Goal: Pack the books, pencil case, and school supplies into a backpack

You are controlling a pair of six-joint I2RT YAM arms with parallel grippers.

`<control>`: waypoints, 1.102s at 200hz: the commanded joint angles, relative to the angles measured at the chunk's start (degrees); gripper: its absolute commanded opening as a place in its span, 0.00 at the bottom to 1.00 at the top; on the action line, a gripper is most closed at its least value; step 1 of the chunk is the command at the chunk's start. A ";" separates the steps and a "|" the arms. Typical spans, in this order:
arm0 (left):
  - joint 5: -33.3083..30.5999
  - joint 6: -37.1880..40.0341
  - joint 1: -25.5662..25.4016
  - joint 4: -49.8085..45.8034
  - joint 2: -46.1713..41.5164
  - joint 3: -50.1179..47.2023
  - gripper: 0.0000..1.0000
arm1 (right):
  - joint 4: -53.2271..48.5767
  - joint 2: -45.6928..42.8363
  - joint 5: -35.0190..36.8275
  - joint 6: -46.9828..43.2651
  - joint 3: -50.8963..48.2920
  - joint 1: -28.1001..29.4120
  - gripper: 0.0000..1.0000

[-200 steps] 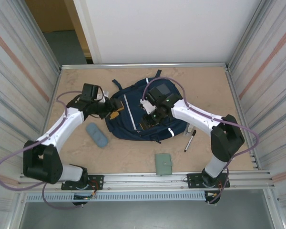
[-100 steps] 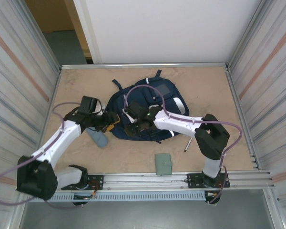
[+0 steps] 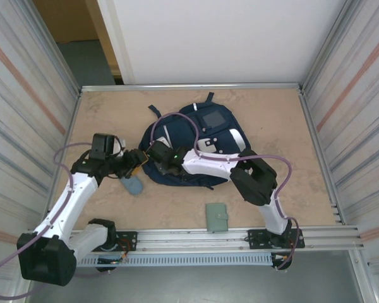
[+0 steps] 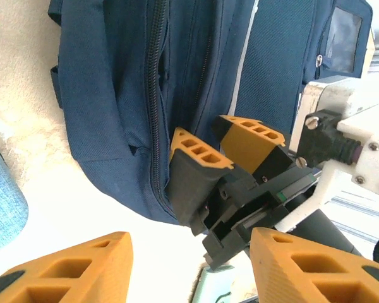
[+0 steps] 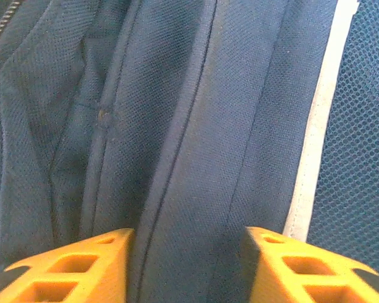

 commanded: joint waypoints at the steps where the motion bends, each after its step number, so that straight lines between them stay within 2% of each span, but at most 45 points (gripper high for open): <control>1: 2.17 -0.41 0.51 0.77 0.14 -1.06 0.52 | -1.61 1.52 7.51 2.38 2.06 1.73 0.38; 14: 2.86 -0.67 -0.16 1.35 0.07 -1.15 0.51 | -2.58 1.17 7.13 2.73 2.59 1.81 0.24; 34: 0.45 -1.36 -3.03 3.54 -0.69 -1.67 0.52 | -3.16 -1.35 5.38 2.96 2.32 0.77 0.00; 55: 0.54 -4.21 -5.51 7.47 -0.14 -1.83 0.51 | -3.60 -5.96 -0.90 4.10 1.47 -2.66 0.00; 69: -0.80 -5.51 -7.71 9.71 0.92 -1.11 0.51 | -5.61 -8.92 -8.72 6.52 2.13 -6.26 0.00; 100: -2.64 -6.13 -11.46 15.19 6.63 1.81 0.50 | -5.77 -15.06 -18.58 9.26 1.41 -12.51 0.00; 143: -4.74 -6.20 -15.42 21.11 15.36 4.16 0.49 | -5.07 -18.86 -24.18 7.78 0.58 -17.89 0.00; 175: -7.40 -5.48 -18.51 22.50 19.82 6.36 0.49 | -5.59 -19.26 -26.84 5.43 2.36 -18.84 0.00; 202: -6.24 -6.22 -18.74 24.99 21.76 7.36 0.49 | -6.58 -18.11 -28.13 4.10 3.66 -18.89 0.00; 211: -7.88 -6.01 -18.76 23.12 21.83 7.77 0.49 | -6.82 -17.88 -28.97 4.05 3.97 -18.96 0.00; 220: -13.42 -5.89 -18.49 17.14 22.41 8.87 0.49 | -6.78 -17.87 -29.75 3.93 4.09 -19.04 0.00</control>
